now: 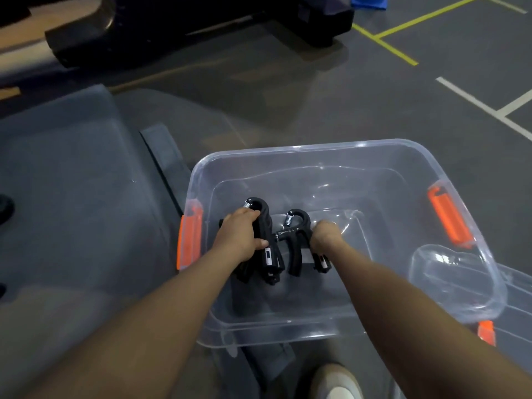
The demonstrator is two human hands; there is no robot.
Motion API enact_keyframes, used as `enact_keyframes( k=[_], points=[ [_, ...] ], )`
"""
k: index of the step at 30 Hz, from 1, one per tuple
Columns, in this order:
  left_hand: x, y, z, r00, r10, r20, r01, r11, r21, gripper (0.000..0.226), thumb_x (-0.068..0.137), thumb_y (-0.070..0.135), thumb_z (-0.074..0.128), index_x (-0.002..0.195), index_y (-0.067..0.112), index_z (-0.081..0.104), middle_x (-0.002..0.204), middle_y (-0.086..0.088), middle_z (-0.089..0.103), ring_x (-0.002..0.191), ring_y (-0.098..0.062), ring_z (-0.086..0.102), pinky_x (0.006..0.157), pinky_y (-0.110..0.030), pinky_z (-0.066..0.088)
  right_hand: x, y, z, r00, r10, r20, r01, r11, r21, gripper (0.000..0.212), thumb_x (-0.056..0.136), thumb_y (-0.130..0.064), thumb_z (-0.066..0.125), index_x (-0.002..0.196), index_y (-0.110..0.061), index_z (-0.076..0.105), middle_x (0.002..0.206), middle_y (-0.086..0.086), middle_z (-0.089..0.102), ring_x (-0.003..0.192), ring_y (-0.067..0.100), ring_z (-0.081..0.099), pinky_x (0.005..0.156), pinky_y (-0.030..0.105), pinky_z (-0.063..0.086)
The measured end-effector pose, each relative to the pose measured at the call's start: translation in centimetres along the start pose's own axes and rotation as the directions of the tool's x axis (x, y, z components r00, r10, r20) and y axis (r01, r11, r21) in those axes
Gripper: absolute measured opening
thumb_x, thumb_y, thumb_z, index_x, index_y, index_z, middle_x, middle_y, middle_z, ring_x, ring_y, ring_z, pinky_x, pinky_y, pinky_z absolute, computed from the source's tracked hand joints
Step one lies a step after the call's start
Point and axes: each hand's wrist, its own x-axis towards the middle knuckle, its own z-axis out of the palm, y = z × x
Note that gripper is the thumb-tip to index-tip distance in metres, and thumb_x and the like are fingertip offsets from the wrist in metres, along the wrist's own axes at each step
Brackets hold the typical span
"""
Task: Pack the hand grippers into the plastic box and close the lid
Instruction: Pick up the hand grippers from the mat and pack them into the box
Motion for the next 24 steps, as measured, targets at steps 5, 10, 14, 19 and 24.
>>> enact_keyframes(
  k=[5,10,14,19,24],
  points=[
    [0.3,0.1,-0.2,1.000,-0.002,0.026,0.002,1.000,0.004,0.075,0.080,0.025,0.072,0.145,0.016,0.033,0.153,-0.004,0.029,0.140,-0.025,0.029,0.118,-0.034,0.024,0.5,-0.2,0.0,1.000,-0.029,-0.006,0.030,0.980,0.194,0.033,0.090,-0.012,0.052,0.121,-0.004,0.060,0.124,0.014,0.063,0.114,0.029,0.060,0.097,0.030,0.045],
    [-1.2,0.7,-1.4,0.999,-0.012,-0.041,0.011,1.000,-0.024,0.064,0.084,0.023,0.066,0.141,0.018,0.038,0.147,-0.002,0.035,0.133,-0.025,0.040,0.111,-0.038,0.034,-1.6,-1.3,-2.5,0.989,-0.046,-0.143,0.109,0.875,0.471,0.050,0.085,-0.009,0.066,0.133,-0.009,0.052,0.131,0.011,0.059,0.120,0.027,0.057,0.105,0.031,0.043],
    [-4.8,0.8,-4.8,0.976,0.011,-0.217,-0.036,0.993,-0.109,0.041,0.089,0.024,0.059,0.128,0.016,0.053,0.132,-0.005,0.050,0.122,-0.026,0.051,0.103,-0.036,0.041,-6.5,-4.2,-6.7,0.950,-0.107,-0.293,0.246,0.834,0.493,0.050,0.087,-0.011,0.066,0.134,-0.006,0.051,0.132,0.014,0.057,0.121,0.028,0.056,0.101,0.028,0.041],
    [-11.5,-2.3,-10.3,0.915,-0.049,-0.400,-0.041,0.976,-0.213,0.033,0.086,0.022,0.058,0.119,0.020,0.057,0.122,-0.006,0.055,0.110,-0.028,0.060,0.096,-0.042,0.048,-13.5,-11.1,-9.6,0.884,-0.270,-0.382,0.411,0.837,0.360,0.048,0.084,-0.016,0.069,0.128,-0.004,0.054,0.128,0.015,0.060,0.117,0.029,0.058,0.096,0.029,0.043],
    [-19.8,-9.5,-14.0,0.865,-0.212,-0.455,0.113,0.965,-0.236,0.041,0.087,0.024,0.060,0.126,0.017,0.053,0.130,-0.007,0.051,0.116,-0.027,0.055,0.101,-0.039,0.044,-19.6,-19.7,-7.8,0.827,-0.425,-0.368,0.532,0.802,0.270,0.050,0.083,-0.021,0.071,0.128,-0.004,0.055,0.126,0.015,0.062,0.117,0.028,0.058,0.092,0.029,0.045]
  ],
)
